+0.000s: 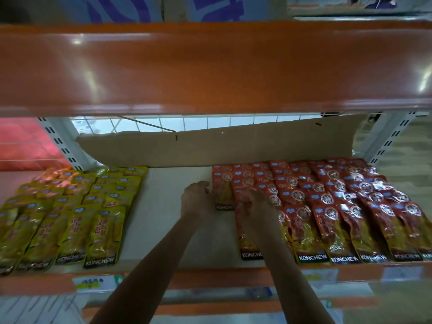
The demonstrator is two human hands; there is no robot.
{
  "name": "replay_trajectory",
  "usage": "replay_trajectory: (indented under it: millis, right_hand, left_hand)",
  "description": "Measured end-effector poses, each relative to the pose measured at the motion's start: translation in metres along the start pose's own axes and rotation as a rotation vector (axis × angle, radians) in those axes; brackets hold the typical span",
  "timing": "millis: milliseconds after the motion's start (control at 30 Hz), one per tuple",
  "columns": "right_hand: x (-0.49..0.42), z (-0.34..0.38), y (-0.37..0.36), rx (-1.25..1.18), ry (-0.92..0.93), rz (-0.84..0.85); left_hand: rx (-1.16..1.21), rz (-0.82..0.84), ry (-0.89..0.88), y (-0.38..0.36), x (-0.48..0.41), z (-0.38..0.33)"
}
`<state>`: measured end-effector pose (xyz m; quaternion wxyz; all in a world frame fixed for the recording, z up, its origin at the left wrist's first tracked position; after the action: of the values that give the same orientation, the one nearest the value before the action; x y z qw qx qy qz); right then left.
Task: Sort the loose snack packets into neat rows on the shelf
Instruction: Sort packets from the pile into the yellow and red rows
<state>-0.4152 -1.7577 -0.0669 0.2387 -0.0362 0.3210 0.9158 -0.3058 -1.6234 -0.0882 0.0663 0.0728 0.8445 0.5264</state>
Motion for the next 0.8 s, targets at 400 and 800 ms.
replay_trajectory:
  millis: [400, 800]
  right_hand:
    - [0.032, 0.100, -0.115, -0.049, 0.221, 0.215]
    - [0.155, 0.301, -0.332, -0.234, 0.442, 0.433]
  left_hand:
    - [-0.281, -0.361, -0.283, 0.085, 0.069, 0.087]
    - [-0.371, -0.537, 0.048, 0.237, 0.157, 0.348]
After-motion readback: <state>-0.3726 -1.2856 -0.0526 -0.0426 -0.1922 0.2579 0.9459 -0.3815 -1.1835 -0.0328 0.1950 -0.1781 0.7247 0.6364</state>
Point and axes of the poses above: each hand's wrist, its own x-axis away from the middle knuckle, its own y-axis out of the back of the hand, z = x × y, the point moved 7 cm from there along -x, towards the middle knuckle, and after that the axes turned 13 degrees about -x, right-handed, at the moved point
